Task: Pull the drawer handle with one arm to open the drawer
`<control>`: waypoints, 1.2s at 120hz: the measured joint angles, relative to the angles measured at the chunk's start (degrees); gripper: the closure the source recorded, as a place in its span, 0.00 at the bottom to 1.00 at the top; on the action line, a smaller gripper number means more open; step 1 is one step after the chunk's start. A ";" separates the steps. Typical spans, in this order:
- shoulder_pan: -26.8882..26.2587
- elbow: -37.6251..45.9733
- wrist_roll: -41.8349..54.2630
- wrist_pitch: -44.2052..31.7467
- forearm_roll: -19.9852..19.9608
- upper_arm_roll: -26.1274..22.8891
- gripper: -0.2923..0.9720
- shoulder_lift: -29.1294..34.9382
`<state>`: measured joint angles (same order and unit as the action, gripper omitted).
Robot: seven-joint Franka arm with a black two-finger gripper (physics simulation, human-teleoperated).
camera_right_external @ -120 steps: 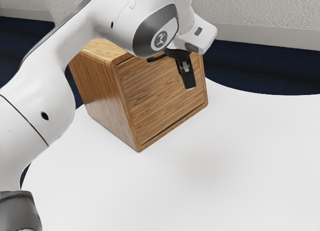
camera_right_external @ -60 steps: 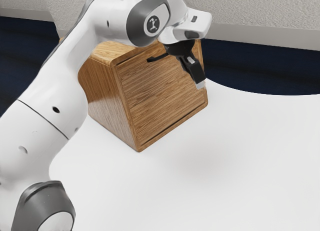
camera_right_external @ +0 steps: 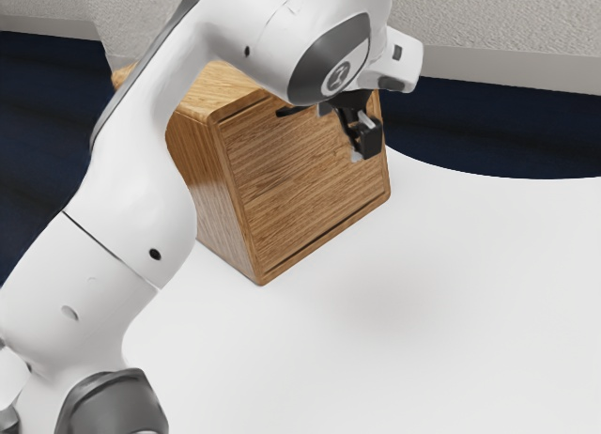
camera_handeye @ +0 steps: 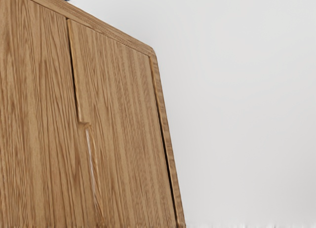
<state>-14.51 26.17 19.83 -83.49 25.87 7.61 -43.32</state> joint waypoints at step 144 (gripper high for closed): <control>2.73 3.41 -6.44 -9.54 14.57 0.31 0.25 -5.69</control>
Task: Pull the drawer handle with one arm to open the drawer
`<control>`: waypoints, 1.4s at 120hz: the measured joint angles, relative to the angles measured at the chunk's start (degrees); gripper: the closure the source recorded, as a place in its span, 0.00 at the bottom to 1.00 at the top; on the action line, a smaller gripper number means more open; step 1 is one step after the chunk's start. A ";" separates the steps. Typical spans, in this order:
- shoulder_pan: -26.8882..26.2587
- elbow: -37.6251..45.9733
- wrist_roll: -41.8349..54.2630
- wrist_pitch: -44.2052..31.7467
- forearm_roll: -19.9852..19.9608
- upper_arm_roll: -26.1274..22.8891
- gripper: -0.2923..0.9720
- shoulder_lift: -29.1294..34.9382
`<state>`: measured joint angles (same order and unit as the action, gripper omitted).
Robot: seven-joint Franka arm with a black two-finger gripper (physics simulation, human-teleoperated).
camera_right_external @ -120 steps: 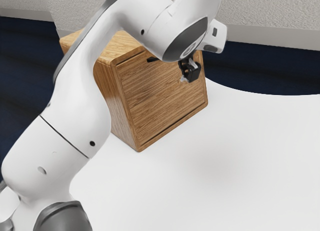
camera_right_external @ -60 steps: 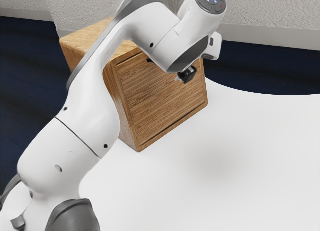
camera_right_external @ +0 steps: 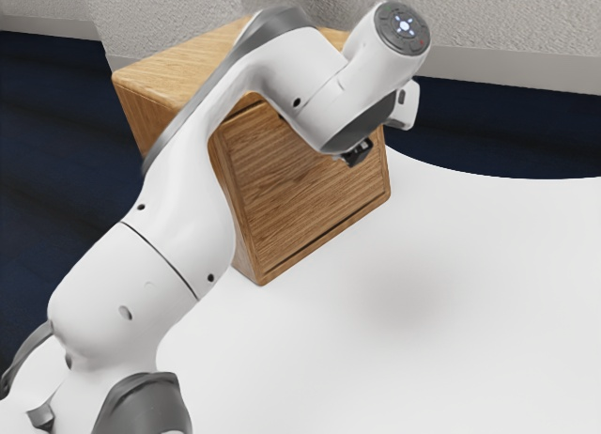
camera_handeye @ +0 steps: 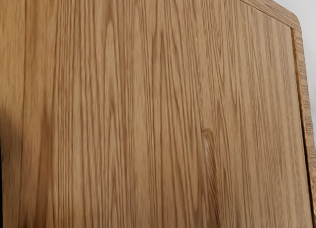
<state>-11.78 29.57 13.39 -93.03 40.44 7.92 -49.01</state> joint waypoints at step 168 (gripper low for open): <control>-9.08 12.45 -0.87 -3.39 -1.92 -0.15 0.11 8.64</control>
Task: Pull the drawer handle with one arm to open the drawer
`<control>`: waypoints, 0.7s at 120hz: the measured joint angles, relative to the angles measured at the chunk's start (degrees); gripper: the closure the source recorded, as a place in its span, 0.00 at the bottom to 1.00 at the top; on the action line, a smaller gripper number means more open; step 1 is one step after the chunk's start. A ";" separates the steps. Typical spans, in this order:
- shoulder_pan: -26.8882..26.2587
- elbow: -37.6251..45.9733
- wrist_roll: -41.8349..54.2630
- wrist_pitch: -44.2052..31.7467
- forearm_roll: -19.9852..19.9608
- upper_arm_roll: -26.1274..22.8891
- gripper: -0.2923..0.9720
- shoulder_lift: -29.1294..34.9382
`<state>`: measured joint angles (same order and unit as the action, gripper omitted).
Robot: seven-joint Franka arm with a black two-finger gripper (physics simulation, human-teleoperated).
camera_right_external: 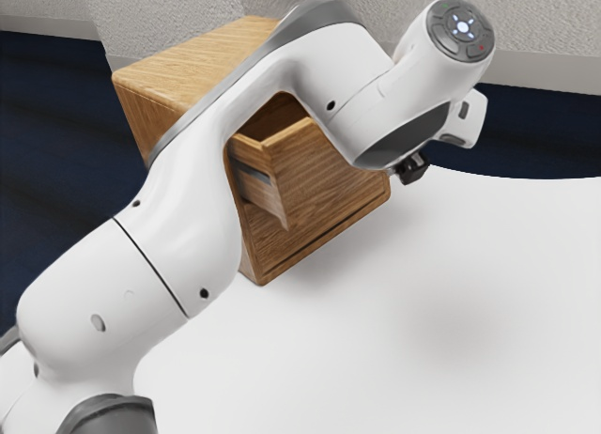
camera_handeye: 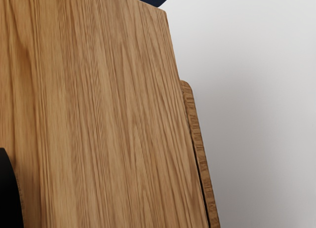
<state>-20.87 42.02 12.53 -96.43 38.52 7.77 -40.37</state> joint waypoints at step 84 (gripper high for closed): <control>-5.44 0.24 -0.23 0.08 -0.27 -0.88 0.48 1.91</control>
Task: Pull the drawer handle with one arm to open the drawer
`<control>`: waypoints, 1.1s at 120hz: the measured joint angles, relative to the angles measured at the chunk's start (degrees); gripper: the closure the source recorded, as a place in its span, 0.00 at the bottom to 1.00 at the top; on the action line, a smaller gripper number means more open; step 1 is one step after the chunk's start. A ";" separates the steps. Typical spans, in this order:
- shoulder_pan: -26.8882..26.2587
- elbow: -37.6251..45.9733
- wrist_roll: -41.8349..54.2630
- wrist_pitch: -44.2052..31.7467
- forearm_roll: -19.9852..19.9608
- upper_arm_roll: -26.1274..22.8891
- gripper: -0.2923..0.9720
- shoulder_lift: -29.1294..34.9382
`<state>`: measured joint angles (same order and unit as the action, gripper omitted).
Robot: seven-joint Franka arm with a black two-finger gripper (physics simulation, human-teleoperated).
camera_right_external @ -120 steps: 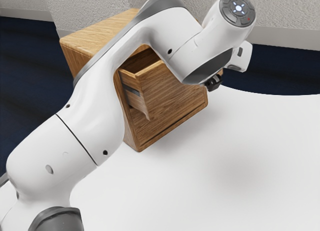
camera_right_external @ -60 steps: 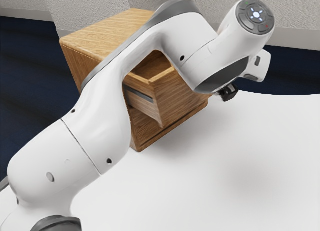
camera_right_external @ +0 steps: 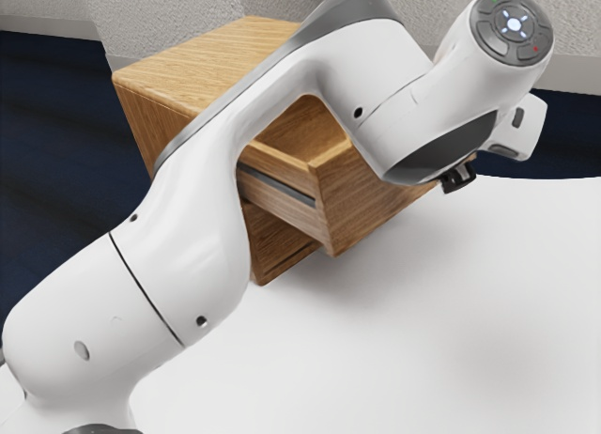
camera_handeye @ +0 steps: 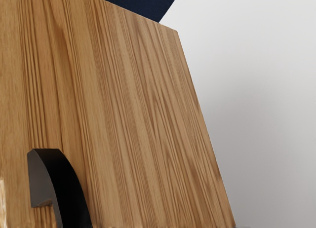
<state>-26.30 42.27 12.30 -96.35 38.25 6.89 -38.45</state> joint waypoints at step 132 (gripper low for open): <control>12.42 13.05 -3.30 24.22 -24.80 2.81 0.23 34.04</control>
<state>-13.88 55.32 9.00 -72.13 13.45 9.71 -4.42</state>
